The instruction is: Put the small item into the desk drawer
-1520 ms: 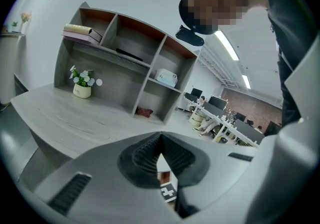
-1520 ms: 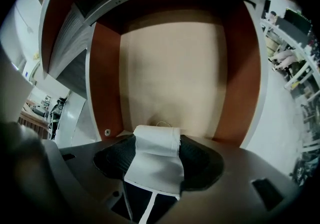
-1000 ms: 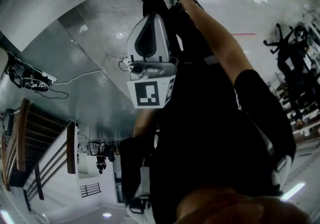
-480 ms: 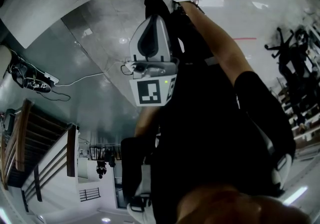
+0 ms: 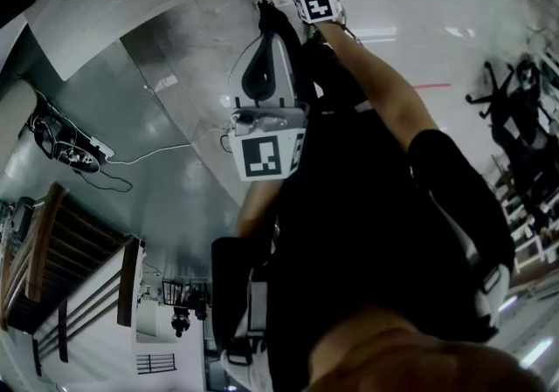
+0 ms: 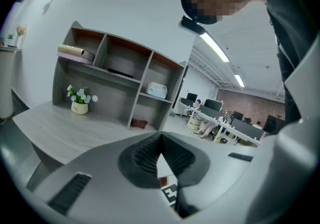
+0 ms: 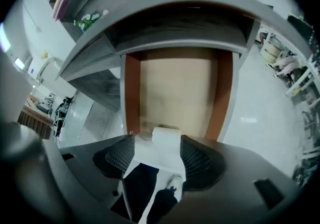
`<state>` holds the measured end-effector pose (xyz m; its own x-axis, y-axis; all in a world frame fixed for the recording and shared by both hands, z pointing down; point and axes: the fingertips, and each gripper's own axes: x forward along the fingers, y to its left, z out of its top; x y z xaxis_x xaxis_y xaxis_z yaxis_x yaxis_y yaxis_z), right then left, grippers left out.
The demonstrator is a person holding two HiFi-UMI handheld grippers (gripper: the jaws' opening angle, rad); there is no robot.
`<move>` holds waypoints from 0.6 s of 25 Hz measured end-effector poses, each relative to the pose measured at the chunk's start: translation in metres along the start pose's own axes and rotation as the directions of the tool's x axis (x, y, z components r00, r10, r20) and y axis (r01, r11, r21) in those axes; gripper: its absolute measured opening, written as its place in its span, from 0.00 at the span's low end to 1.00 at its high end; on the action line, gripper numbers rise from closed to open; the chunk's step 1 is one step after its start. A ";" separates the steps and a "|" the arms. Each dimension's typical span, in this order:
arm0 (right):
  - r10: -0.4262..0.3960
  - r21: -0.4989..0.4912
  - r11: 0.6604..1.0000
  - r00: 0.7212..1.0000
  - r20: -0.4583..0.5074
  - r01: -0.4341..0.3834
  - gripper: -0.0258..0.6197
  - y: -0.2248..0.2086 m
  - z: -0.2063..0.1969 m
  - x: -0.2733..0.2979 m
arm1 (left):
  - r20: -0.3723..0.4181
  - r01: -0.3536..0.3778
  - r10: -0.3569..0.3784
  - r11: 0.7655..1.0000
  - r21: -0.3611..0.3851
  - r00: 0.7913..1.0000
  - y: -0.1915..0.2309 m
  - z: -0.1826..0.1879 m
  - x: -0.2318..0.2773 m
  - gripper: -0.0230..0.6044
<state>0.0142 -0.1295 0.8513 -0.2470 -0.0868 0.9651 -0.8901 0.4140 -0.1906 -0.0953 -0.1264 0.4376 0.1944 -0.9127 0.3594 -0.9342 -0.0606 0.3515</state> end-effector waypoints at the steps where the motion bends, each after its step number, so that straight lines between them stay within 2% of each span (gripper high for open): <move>1: 0.025 0.001 1.000 1.000 0.003 -0.025 0.47 0.006 0.000 -0.007 | 0.006 -0.001 0.001 1.000 0.005 1.000 -0.002 0.003 -0.004 0.02; 3: 0.072 0.009 0.997 0.997 0.029 -0.072 0.47 0.017 0.004 -0.021 | 0.020 -0.001 0.001 1.000 0.014 1.000 -0.007 0.009 -0.011 0.02; 5: 0.071 0.003 0.997 0.995 0.066 -0.072 0.44 0.018 0.009 -0.037 | 0.033 0.000 -0.001 1.000 0.023 0.999 -0.013 0.013 -0.020 0.02; 7: 0.011 -0.034 0.999 0.994 0.109 -0.007 0.34 0.006 0.015 -0.053 | 0.043 0.000 -0.001 1.000 0.029 0.999 -0.022 0.016 -0.029 0.02; 8: 0.007 -0.042 0.999 0.993 0.118 -0.002 0.29 0.006 0.014 -0.060 | 0.049 0.000 -0.001 1.000 0.031 0.999 -0.027 0.018 -0.034 0.02; 11: 0.090 -0.021 0.996 0.990 0.107 -0.088 0.21 0.023 0.004 -0.078 | 0.068 0.005 -0.008 0.999 0.047 0.998 -0.040 0.023 -0.049 0.02; 13: 0.111 -0.026 0.994 0.986 0.124 -0.109 0.12 0.026 0.003 -0.092 | 0.069 0.016 -0.021 0.997 0.075 0.997 -0.047 0.022 -0.059 0.02; 14: 0.117 -0.034 0.993 0.983 0.138 -0.114 0.05 0.027 0.005 -0.100 | 0.068 0.018 -0.024 0.996 0.088 0.997 -0.051 0.022 -0.063 0.02; 15: 0.126 -0.044 0.992 0.980 0.153 -0.121 0.04 0.028 0.007 -0.108 | 0.071 0.017 -0.025 0.995 0.102 0.997 -0.054 0.022 -0.067 0.02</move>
<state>0.0133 -0.1151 0.7401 -0.4132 -0.1718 0.8943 -0.8360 0.4610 -0.2977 -0.0643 -0.0708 0.3753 0.1956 -0.9374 0.2881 -0.9564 -0.1174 0.2674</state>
